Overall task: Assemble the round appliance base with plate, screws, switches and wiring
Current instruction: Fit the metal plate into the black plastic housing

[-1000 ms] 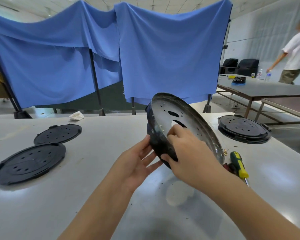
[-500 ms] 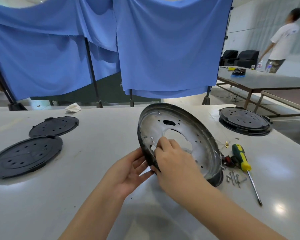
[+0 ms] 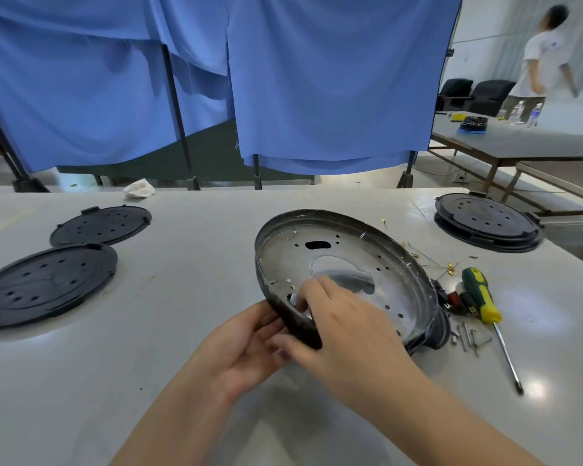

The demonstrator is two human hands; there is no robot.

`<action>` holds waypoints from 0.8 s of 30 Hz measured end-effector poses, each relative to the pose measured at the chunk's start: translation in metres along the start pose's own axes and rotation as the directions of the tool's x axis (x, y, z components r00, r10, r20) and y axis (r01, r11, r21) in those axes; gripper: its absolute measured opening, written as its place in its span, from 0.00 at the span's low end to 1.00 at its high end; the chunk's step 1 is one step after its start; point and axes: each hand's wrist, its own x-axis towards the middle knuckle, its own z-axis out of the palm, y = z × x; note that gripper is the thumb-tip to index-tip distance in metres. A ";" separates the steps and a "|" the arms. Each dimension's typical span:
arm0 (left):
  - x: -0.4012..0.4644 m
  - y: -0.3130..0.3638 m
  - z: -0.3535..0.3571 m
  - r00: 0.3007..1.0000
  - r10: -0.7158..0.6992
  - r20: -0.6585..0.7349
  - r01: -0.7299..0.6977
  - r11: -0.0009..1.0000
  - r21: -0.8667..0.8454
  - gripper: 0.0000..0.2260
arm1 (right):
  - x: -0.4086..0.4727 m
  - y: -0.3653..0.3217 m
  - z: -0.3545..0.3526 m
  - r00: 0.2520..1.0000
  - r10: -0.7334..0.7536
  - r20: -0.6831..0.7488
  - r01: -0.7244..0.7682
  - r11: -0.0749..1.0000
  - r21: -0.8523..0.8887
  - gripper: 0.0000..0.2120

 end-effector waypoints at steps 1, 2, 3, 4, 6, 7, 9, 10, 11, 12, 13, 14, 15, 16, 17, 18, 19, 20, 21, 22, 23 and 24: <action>-0.001 0.000 -0.001 1.000 -0.014 -0.010 0.013 1.000 -0.012 0.06 | -0.002 0.001 -0.003 0.999 -0.018 -0.027 0.018 1.000 -0.008 0.14; -0.002 0.000 -0.001 0.999 -0.030 -0.014 0.030 0.999 -0.029 0.08 | -0.004 0.001 -0.005 0.998 -0.030 -0.061 0.028 0.999 -0.028 0.10; -0.003 0.000 -0.002 0.999 -0.045 -0.013 0.045 0.998 -0.049 0.09 | -0.005 0.002 -0.008 0.995 -0.041 -0.095 0.037 0.998 -0.043 0.09; -0.003 0.000 -0.003 0.998 -0.057 -0.010 0.056 0.996 -0.072 0.11 | -0.006 0.003 -0.009 0.991 -0.053 -0.123 0.047 0.997 -0.053 0.08; -0.003 0.001 -0.006 0.997 -0.077 -0.006 0.075 0.991 -0.114 0.14 | -0.008 0.003 -0.009 0.982 -0.087 -0.170 0.076 0.995 -0.070 0.07; -0.003 0.002 -0.007 0.996 -0.086 -0.003 0.085 0.988 -0.126 0.15 | -0.008 0.003 -0.008 0.976 -0.105 -0.189 0.092 0.993 -0.081 0.06; -0.002 0.002 -0.008 0.995 -0.101 0.010 0.101 0.985 -0.136 0.18 | -0.008 0.004 -0.003 0.968 -0.127 -0.216 0.103 0.988 -0.116 0.06; -0.002 0.002 -0.008 0.994 -0.107 0.015 0.108 0.985 -0.137 0.19 | -0.008 0.004 -0.002 0.965 -0.130 -0.226 0.100 0.985 -0.138 0.07; -0.002 0.001 -0.009 0.994 -0.112 0.018 0.114 0.984 -0.134 0.19 | -0.007 0.004 0.000 0.964 -0.130 -0.233 0.094 0.983 -0.157 0.09; -0.001 0.001 -0.009 0.993 -0.118 0.023 0.120 0.984 -0.132 0.21 | -0.006 0.004 0.001 0.963 -0.128 -0.238 0.088 0.981 -0.171 0.11; -0.002 0.000 -0.009 0.992 -0.123 0.031 0.126 0.984 -0.128 0.22 | -0.005 0.004 0.001 0.963 -0.124 -0.239 0.082 0.980 -0.179 0.11; -0.002 0.000 -0.009 0.991 -0.126 0.037 0.130 0.984 -0.123 0.23 | -0.004 0.004 0.002 0.963 -0.120 -0.240 0.076 0.980 -0.183 0.12; -0.002 0.001 -0.009 0.991 -0.126 0.040 0.130 0.985 -0.116 0.25 | -0.004 0.004 0.002 0.964 -0.114 -0.240 0.070 0.981 -0.182 0.12; -0.002 0.001 -0.009 0.992 -0.123 0.040 0.127 0.986 -0.109 0.26 | -0.003 0.004 0.003 0.964 -0.108 -0.241 0.066 0.982 -0.177 0.12; -0.002 0.002 -0.010 0.992 -0.120 0.040 0.124 0.987 -0.106 0.27 | -0.002 0.004 0.004 0.964 -0.103 -0.244 0.062 0.984 -0.168 0.12; -0.002 0.002 -0.009 0.992 -0.119 0.040 0.122 0.987 -0.103 0.28 | -0.002 0.004 0.005 0.964 -0.097 -0.248 0.059 0.986 -0.158 0.11; -0.002 0.002 -0.009 0.992 -0.117 0.040 0.120 0.988 -0.096 0.28 | -0.002 0.004 0.006 0.964 -0.089 -0.252 0.052 0.987 -0.149 0.11; -0.003 0.002 -0.008 0.993 -0.115 0.038 0.118 0.989 -0.084 0.27 | -0.001 0.004 0.006 0.964 -0.077 -0.253 0.041 0.989 -0.145 0.10; -0.003 0.002 -0.008 0.993 -0.115 0.031 0.117 0.991 -0.072 0.27 | -0.001 0.004 0.007 0.966 -0.063 -0.251 0.027 0.989 -0.144 0.10; -0.003 0.001 -0.007 0.993 -0.115 0.023 0.116 0.991 -0.060 0.26 | -0.001 0.003 0.007 0.968 -0.047 -0.246 0.013 0.990 -0.140 0.11; -0.003 0.000 -0.006 0.993 -0.116 0.016 0.116 0.992 -0.051 0.25 | 0.000 0.003 0.008 0.970 -0.034 -0.240 0.003 0.992 -0.128 0.11; -0.003 -0.001 -0.005 0.993 -0.117 0.010 0.117 0.992 -0.044 0.24 | 0.001 0.002 0.009 0.973 -0.023 -0.232 -0.004 0.993 -0.115 0.12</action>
